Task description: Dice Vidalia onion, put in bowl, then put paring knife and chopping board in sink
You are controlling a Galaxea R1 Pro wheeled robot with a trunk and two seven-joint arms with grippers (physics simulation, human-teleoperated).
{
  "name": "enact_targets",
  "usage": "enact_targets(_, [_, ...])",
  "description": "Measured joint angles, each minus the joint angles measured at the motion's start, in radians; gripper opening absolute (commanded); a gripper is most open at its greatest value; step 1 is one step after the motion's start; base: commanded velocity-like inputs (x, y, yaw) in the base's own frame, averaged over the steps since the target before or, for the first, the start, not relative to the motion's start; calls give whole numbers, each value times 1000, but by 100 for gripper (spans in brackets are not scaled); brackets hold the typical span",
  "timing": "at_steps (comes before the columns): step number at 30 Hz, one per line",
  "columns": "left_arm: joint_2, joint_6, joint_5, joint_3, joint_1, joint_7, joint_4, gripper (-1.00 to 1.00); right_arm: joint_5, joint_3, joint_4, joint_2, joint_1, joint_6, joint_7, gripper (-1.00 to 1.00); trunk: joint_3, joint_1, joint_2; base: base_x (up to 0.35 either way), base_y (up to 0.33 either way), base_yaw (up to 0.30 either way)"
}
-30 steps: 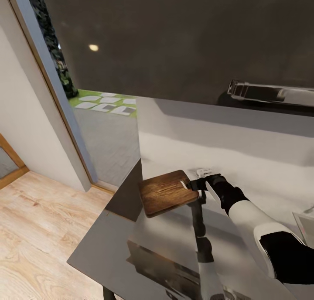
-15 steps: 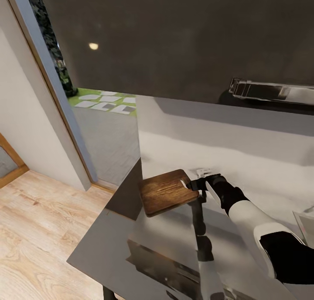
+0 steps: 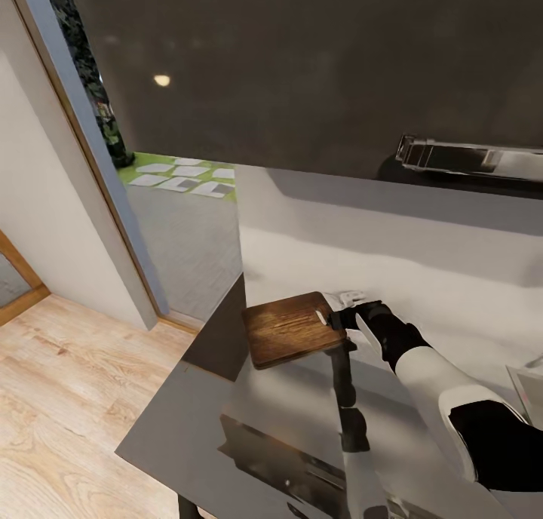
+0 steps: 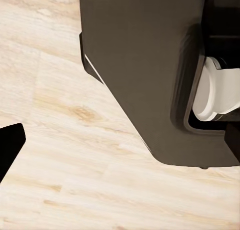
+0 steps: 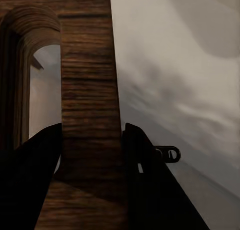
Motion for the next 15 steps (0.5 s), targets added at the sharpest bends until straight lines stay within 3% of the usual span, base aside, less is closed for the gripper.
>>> enact_targets(11, [0,0,0,0,0,0,0,100,-1,2,0,0,0,0,2,-100,4,0,0,0,0,0])
enact_targets(15, [-1,0,0,0,0,0,0,100,-2,2,-1,0,0,0,1,-100,8,3,1,-326,0,0])
